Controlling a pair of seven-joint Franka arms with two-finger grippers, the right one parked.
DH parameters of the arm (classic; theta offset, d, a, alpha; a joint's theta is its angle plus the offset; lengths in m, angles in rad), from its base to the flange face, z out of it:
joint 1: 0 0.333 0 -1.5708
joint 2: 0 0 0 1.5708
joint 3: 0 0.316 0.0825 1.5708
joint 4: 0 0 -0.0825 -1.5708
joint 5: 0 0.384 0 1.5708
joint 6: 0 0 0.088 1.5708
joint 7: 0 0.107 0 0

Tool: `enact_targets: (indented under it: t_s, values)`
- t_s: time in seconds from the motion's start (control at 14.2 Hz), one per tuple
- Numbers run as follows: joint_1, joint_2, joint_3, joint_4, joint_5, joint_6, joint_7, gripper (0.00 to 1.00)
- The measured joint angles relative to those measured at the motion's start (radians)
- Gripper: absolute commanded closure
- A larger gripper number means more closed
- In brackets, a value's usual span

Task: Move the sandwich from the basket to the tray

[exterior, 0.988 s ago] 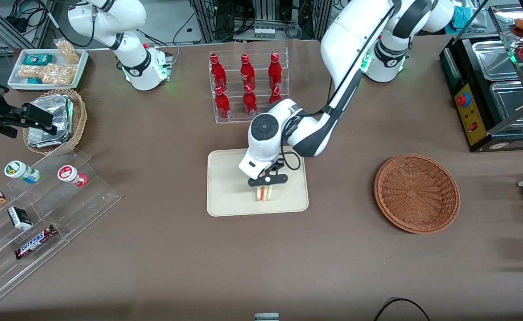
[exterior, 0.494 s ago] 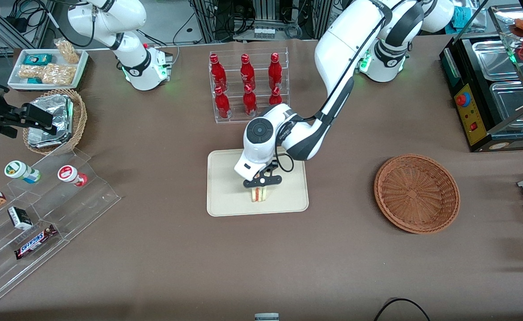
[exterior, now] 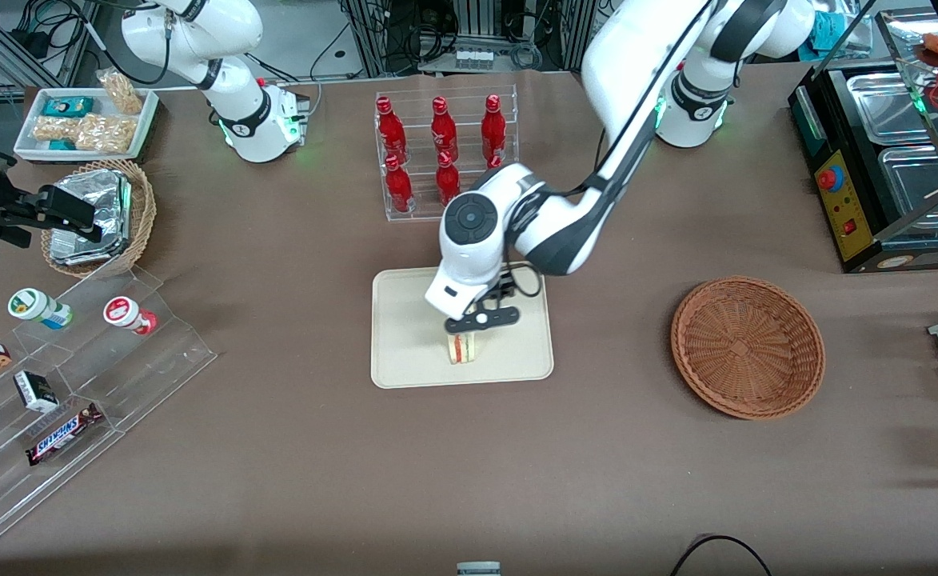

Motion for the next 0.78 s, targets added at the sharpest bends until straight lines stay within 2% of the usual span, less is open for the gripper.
enact_targets:
  t_s: [0.28,0.56,0.78]
  values:
    - [0.088,-0.112,0.047,-0.054,0.000,-0.149,0.032,0.00]
    - [0.229,-0.200,0.052,-0.198,0.000,-0.151,0.254,0.00]
    - [0.332,-0.331,0.056,-0.315,0.000,-0.193,0.468,0.00]
